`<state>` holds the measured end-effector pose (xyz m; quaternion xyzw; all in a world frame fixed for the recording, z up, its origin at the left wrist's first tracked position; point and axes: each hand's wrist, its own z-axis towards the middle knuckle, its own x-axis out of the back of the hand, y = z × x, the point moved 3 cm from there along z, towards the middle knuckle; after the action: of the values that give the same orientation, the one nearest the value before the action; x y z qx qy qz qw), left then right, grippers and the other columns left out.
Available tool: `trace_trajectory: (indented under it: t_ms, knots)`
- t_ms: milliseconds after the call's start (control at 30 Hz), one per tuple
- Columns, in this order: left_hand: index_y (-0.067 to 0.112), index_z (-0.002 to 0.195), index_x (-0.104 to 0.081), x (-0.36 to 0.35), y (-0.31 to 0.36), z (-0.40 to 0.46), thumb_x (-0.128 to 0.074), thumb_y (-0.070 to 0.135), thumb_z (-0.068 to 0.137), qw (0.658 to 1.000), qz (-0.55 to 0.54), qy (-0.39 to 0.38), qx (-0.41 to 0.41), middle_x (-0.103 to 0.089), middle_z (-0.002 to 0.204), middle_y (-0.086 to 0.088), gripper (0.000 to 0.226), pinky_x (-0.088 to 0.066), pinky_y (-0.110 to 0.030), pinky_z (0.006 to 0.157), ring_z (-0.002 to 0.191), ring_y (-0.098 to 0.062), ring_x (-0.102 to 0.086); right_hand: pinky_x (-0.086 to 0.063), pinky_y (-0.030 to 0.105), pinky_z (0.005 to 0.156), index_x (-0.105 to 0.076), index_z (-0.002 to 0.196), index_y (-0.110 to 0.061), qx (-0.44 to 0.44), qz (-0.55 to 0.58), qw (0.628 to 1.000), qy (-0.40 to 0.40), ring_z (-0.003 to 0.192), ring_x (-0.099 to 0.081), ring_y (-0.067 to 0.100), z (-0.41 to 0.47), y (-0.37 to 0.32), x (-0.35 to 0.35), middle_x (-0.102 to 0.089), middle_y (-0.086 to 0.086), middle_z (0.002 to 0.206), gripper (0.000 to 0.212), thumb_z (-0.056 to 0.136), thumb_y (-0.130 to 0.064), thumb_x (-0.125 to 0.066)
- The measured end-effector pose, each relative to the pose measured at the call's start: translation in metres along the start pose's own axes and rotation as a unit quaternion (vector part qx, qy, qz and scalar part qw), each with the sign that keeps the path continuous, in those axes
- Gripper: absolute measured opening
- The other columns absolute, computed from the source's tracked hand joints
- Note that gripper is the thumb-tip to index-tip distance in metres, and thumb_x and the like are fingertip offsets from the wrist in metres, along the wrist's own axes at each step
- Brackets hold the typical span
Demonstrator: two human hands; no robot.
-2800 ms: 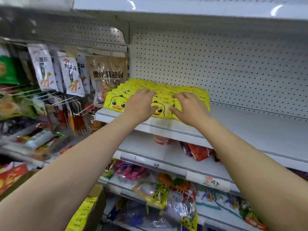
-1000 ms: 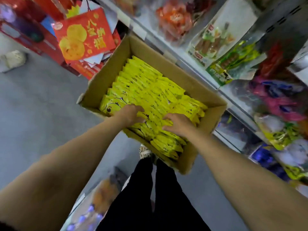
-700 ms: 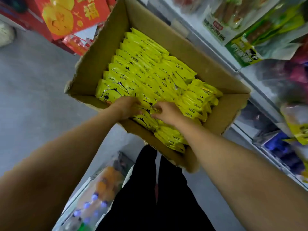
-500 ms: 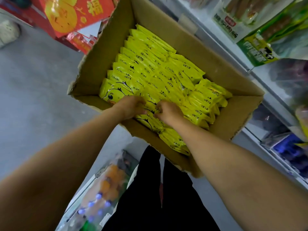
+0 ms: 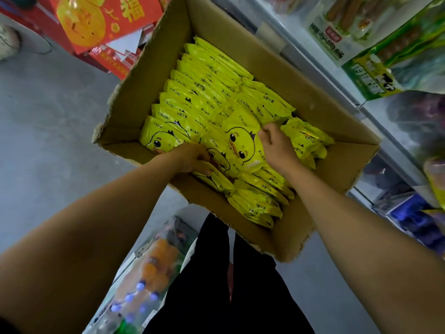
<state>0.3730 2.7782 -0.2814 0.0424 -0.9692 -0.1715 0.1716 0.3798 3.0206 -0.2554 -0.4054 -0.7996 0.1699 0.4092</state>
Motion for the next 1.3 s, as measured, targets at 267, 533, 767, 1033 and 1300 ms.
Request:
trace_trajectory:
  t_ms: [267,533,767,1033,1300]
  knots:
    - [0.021,0.107,-0.07,-0.007,0.002,0.025,-0.076,0.041,0.079,0.998,0.063,-0.017,0.009,-0.065,0.115,-0.004,0.035,-0.048,-0.033,0.086,0.106,-0.024,-0.058,-0.048,0.029,0.073,-0.062,0.112,-0.01,-0.017,0.05,0.999,0.007,0.085,-0.062,0.016,0.006,0.02,0.005,-0.068,0.001,0.096,0.041,0.085,-0.04,-0.072]
    - [0.019,0.084,-0.068,-0.001,0.011,0.011,-0.073,0.034,0.083,0.997,0.074,0.015,0.003,-0.067,0.096,-0.005,0.016,-0.048,-0.032,0.08,0.094,-0.023,-0.061,-0.026,0.032,0.058,-0.049,0.067,0.002,-0.018,0.055,0.998,-0.005,0.06,-0.033,0.014,-0.014,0.031,0.017,-0.041,0.005,0.06,0.05,0.087,-0.04,-0.07]
    - [0.016,0.081,-0.051,0.021,0.047,-0.042,-0.053,0.026,0.098,0.996,-0.063,0.052,-0.03,-0.049,0.073,0.0,0.02,-0.032,-0.026,0.057,0.073,-0.019,-0.047,-0.039,0.032,0.078,-0.061,0.103,-0.002,-0.017,0.076,0.996,0.034,0.086,-0.049,0.014,-0.051,0.017,0.066,-0.056,0.004,0.092,0.035,0.098,-0.037,-0.056]
    - [0.012,0.134,-0.047,0.032,0.111,-0.113,-0.076,0.068,0.06,0.939,-0.341,0.026,-0.028,-0.049,0.137,-0.007,0.097,-0.046,-0.025,0.068,0.122,-0.023,-0.048,-0.056,0.044,0.083,-0.072,0.097,-0.014,-0.03,0.224,0.961,0.16,0.083,-0.068,0.018,-0.124,0.004,0.13,-0.075,0.001,0.091,0.05,0.078,-0.06,-0.066]
    - [0.02,0.149,-0.03,0.013,0.183,-0.166,-0.087,0.036,0.065,0.933,-0.355,-0.015,-0.053,-0.028,0.156,-0.003,0.102,-0.04,-0.032,0.091,0.141,-0.02,-0.031,-0.061,0.035,0.069,-0.071,0.093,-0.015,-0.009,0.377,0.913,0.159,0.075,-0.074,0.018,-0.201,0.002,0.183,-0.077,0.005,0.09,0.017,0.078,-0.018,-0.08]
